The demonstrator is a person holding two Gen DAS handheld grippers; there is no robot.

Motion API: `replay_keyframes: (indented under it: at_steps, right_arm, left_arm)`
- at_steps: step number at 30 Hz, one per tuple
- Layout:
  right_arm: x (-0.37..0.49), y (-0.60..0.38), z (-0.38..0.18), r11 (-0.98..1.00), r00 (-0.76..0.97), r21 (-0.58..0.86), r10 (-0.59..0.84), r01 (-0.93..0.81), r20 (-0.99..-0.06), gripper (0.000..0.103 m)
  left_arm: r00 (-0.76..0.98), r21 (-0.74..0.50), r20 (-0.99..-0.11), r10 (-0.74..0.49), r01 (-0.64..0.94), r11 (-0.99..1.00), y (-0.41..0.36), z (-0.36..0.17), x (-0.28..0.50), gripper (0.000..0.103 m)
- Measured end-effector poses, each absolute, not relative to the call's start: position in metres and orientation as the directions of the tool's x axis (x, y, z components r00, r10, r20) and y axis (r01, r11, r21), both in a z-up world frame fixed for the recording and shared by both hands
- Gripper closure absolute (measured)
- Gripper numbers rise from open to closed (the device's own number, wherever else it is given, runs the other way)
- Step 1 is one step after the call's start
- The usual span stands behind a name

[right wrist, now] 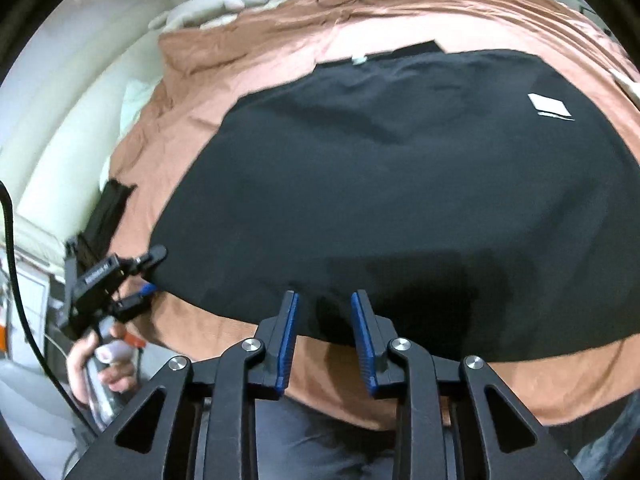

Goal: Fold large clothes

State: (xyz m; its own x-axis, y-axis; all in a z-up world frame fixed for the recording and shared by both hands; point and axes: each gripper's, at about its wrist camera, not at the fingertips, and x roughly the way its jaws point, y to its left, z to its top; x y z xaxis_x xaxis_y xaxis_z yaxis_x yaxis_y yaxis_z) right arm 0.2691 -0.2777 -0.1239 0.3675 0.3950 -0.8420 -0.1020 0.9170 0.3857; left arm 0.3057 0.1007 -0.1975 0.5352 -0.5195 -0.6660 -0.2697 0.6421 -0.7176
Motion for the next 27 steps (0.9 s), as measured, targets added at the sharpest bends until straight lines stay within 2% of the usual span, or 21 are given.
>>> replay_keyframes:
  at_steps: [6, 16, 27]
  right_arm:
    - [0.3, -0.271, -0.149, 0.938, 0.336, 0.341, 0.34, -0.059, -0.878, 0.075]
    - [0.364, -0.282, -0.151, 0.958, 0.389, 0.286, 0.26, 0.009, -0.884, 0.075]
    - [0.435, -0.295, -0.155, 0.949, 0.415, 0.301, 0.238, 0.092, -0.878, 0.075]
  left_arm:
    - [0.541, -0.707, -0.673, -0.505, -0.267, 0.655, 0.1, -0.195, 0.302, 0.062]
    - [0.56, -0.681, -0.696, -0.449, -0.316, 0.66, 0.095, -0.191, 0.296, 0.063]
    - [0.541, -0.688, -0.7, -0.466, -0.337, 0.642, 0.1, -0.193, 0.297, 0.063]
